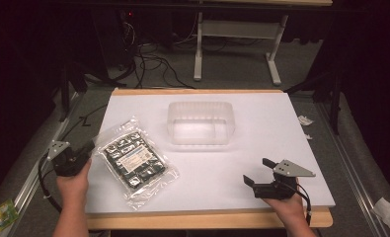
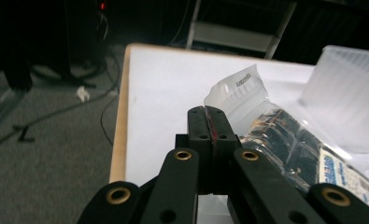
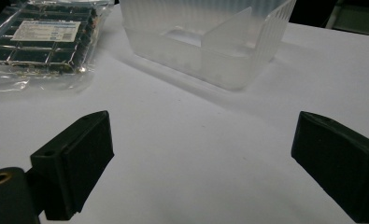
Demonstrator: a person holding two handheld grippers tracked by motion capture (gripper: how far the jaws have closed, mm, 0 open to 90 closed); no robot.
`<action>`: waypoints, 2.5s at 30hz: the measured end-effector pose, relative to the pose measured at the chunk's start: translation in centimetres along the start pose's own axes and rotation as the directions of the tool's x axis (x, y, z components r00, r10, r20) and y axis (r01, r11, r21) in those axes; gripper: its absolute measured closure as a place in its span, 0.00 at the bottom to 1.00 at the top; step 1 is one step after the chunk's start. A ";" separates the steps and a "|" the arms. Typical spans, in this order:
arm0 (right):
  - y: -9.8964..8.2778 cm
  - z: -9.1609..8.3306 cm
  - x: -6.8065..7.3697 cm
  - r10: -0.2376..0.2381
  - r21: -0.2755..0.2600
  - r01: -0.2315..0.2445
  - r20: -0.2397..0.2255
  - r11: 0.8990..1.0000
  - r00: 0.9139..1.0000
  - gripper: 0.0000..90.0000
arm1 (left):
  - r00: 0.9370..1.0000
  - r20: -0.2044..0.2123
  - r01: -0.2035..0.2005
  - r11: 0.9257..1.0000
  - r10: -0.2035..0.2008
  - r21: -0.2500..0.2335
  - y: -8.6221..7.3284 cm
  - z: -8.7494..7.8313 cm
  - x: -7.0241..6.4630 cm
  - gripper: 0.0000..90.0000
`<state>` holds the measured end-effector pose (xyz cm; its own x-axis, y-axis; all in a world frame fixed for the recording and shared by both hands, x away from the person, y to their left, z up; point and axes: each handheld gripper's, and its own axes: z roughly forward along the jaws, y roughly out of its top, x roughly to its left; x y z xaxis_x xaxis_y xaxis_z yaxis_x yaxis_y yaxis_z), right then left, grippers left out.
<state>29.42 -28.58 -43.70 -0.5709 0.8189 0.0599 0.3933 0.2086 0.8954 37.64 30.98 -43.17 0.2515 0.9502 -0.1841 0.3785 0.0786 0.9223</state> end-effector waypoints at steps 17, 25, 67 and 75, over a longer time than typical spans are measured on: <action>1.0 0.6 1.5 0.024 -0.033 -0.027 -0.063 0.999 0.998 0.03 | 0.985 0.027 -0.161 0.965 0.170 -0.206 3.6 -4.0 -5.3 1.00; 3.9 4.6 4.2 0.011 0.005 -0.010 -0.187 1.000 0.982 0.04 | 0.973 0.071 -0.195 0.944 0.221 -0.267 4.9 -4.8 -7.5 1.00; 10.0 14.2 6.8 -0.038 -0.080 -0.006 -0.543 0.997 0.839 0.80 | 0.927 0.227 -0.223 0.923 0.300 -0.313 5.6 -5.2 -12.3 1.00; 9.2 12.7 7.2 -0.080 -0.114 0.021 -0.548 0.993 0.832 0.83 | 0.932 0.221 -0.220 0.933 0.288 -0.285 5.3 -4.9 -12.1 0.95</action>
<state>38.04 -13.96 -40.64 -0.9020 0.3716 0.2200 0.2967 0.1631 0.9410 32.27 21.36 -34.39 0.5398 0.8416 0.0186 0.0439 -0.0502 0.9978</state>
